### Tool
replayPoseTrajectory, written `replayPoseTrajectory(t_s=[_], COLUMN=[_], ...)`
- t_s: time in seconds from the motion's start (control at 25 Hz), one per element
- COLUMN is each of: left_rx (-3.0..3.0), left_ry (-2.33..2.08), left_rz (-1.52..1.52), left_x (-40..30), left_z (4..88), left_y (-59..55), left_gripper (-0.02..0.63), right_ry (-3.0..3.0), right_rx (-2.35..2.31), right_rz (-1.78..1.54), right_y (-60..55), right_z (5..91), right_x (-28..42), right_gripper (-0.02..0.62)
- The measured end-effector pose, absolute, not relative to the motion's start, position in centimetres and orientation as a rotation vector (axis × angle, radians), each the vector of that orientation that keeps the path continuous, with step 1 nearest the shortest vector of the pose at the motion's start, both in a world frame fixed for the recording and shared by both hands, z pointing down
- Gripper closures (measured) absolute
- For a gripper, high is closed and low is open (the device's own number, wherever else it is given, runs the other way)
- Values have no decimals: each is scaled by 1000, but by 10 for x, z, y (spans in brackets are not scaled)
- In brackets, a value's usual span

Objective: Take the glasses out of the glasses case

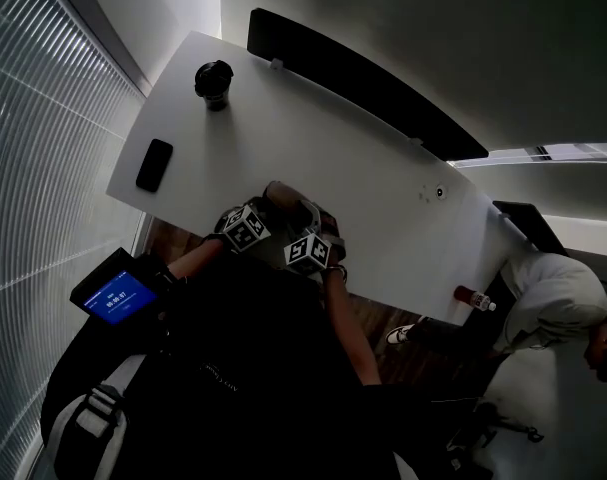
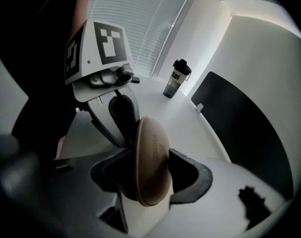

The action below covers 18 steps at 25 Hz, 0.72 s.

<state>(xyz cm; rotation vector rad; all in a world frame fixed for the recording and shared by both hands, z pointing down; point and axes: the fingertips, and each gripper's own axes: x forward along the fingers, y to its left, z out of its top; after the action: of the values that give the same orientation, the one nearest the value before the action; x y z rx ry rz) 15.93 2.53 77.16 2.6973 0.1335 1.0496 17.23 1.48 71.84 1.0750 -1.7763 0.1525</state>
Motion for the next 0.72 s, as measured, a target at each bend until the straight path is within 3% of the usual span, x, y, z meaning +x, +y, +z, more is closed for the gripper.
replayPoseTrajectory(t_s=[0.32, 0.72], left_rx=[2718, 2689], left_ry=[185, 232], left_rz=[1061, 1045], left_x=[157, 165], left_z=[769, 762], left_y=[21, 28], left_gripper=[509, 509], right_ry=[-1800, -1846], right_rx=[1102, 1210], right_rz=[200, 368], right_y=[0, -35], right_z=[707, 688], right_x=[183, 243], right_gripper=[380, 380])
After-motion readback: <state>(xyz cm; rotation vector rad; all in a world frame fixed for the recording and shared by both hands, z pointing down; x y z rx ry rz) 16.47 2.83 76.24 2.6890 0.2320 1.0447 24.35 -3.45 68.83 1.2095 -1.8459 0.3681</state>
